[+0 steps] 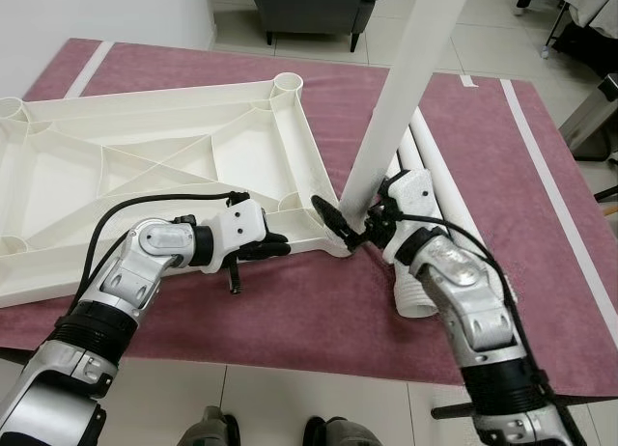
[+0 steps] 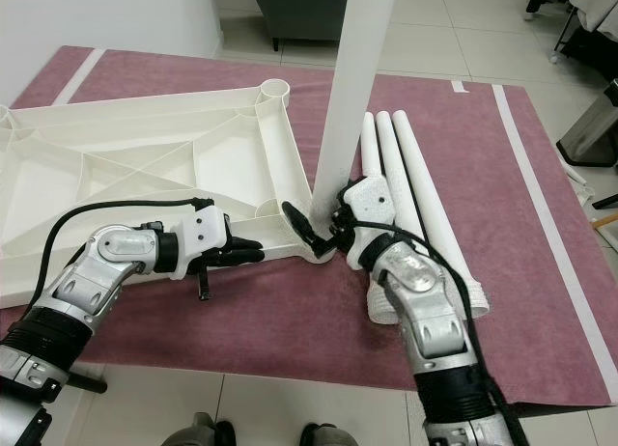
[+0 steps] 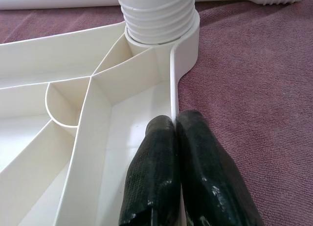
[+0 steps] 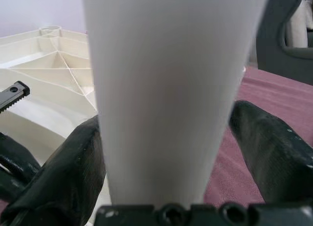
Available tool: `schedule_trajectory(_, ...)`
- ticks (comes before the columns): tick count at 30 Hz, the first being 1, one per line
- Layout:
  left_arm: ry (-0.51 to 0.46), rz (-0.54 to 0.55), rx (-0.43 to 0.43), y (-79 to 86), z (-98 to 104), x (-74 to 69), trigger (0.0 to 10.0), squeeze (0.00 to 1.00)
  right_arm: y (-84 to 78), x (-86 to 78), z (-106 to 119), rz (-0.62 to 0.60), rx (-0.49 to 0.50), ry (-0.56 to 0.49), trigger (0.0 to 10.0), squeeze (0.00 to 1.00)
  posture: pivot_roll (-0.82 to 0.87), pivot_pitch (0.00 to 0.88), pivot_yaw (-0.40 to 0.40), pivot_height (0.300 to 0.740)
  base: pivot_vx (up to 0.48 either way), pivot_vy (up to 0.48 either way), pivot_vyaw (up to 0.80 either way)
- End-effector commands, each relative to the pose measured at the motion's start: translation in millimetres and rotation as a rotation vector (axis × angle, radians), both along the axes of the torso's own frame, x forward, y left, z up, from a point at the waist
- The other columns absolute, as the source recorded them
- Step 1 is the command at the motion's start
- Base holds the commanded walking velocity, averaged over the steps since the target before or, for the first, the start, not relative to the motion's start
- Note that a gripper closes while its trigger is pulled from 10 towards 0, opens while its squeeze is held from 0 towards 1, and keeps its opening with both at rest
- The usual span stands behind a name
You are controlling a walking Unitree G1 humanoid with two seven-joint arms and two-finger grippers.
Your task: Building children table
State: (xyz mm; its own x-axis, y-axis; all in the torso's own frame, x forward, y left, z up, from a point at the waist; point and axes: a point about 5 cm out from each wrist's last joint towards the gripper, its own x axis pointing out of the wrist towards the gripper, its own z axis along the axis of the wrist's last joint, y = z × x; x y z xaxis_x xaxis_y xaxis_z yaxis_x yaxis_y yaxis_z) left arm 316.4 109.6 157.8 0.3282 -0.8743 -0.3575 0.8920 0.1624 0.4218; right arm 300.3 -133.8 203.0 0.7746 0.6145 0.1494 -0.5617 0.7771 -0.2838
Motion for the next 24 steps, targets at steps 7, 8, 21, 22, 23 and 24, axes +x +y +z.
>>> schedule_trajectory(7,0.088,0.025,0.054,6.9,-21.4,-4.5,10.0,0.0,-5.6,1.8,-2.9,0.064,-0.003,0.058,1.3,0.0,0.06,0.147,0.015,0.74,0.0,0.0,0.0)
schedule_trajectory(8,0.088,0.025,0.054,6.9,-21.3,-4.6,10.0,0.0,-6.2,1.9,-3.5,0.081,-0.009,0.068,0.0,0.0,0.06,0.147,0.015,0.74,0.0,0.0,0.0)
schedule_trajectory(21,0.087,0.025,0.052,6.8,-21.0,-4.9,10.0,0.0,-10.2,6.3,-9.3,0.103,0.003,0.135,9.3,0.0,0.06,0.146,0.013,0.74,0.0,0.0,0.0)
schedule_trajectory(22,0.087,0.025,0.052,6.8,-21.0,-4.9,10.0,0.0,-10.2,6.3,-9.3,0.103,0.003,0.135,9.3,0.0,0.06,0.146,0.013,0.74,0.0,0.0,0.0)
schedule_trajectory(23,0.087,0.025,0.052,6.8,-20.9,-4.9,10.0,0.0,-10.4,7.0,-10.2,0.097,0.007,0.142,9.3,0.0,0.06,0.146,0.013,0.74,0.0,0.0,0.0)
schedule_trajectory(24,0.087,0.025,0.052,6.8,-20.9,-4.9,10.0,0.0,-10.4,7.0,-10.2,0.097,0.007,0.142,9.3,0.0,0.06,0.146,0.013,0.74,0.0,0.0,0.0)
